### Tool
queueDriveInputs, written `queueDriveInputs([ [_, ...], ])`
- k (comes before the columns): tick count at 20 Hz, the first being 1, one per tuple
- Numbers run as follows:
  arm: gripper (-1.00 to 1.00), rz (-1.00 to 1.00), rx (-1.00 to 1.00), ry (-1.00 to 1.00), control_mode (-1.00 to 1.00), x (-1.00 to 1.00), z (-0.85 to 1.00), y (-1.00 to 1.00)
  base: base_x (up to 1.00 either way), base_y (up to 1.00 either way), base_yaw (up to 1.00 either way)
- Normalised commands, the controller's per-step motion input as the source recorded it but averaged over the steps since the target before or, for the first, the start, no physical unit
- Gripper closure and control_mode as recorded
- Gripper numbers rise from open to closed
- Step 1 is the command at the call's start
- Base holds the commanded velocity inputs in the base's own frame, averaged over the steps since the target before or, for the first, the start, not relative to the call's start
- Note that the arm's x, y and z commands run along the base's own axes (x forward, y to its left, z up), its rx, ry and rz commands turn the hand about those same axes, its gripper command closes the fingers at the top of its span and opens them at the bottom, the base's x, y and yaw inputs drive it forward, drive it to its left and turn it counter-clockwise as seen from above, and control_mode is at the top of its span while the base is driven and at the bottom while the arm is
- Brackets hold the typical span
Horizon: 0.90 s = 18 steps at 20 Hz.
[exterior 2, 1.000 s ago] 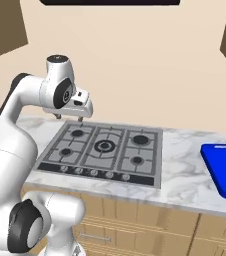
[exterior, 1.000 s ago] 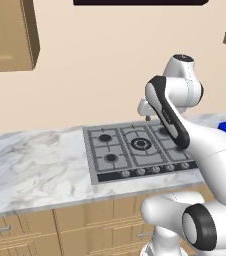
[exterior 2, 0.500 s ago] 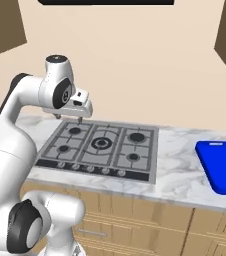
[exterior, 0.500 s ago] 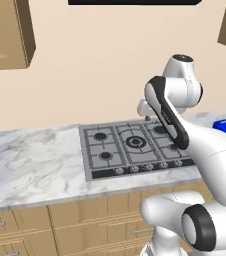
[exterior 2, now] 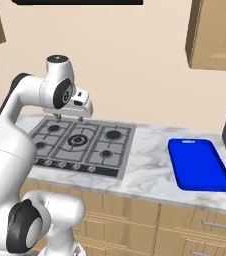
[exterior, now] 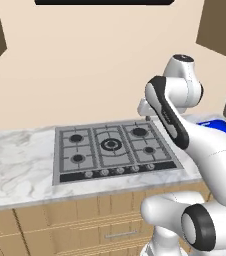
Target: Place the bowl with donut and the cupcake onto the tray.
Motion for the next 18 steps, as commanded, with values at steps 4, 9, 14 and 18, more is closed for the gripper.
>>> queueDriveInputs([
  [4,-1.00,0.00,0.00,0.00,1.00,0.00,0.00,0.00,-0.09,-0.63,0.04],
  [9,-1.00,0.00,0.00,0.00,1.00,0.00,0.00,0.00,-0.09,-0.64,0.04],
  [14,-1.00,0.00,0.00,0.00,1.00,0.00,0.00,0.00,-0.09,-0.65,0.04],
  [18,-1.00,0.00,0.00,0.00,1.00,0.00,0.00,0.00,-0.09,-0.65,0.04],
])
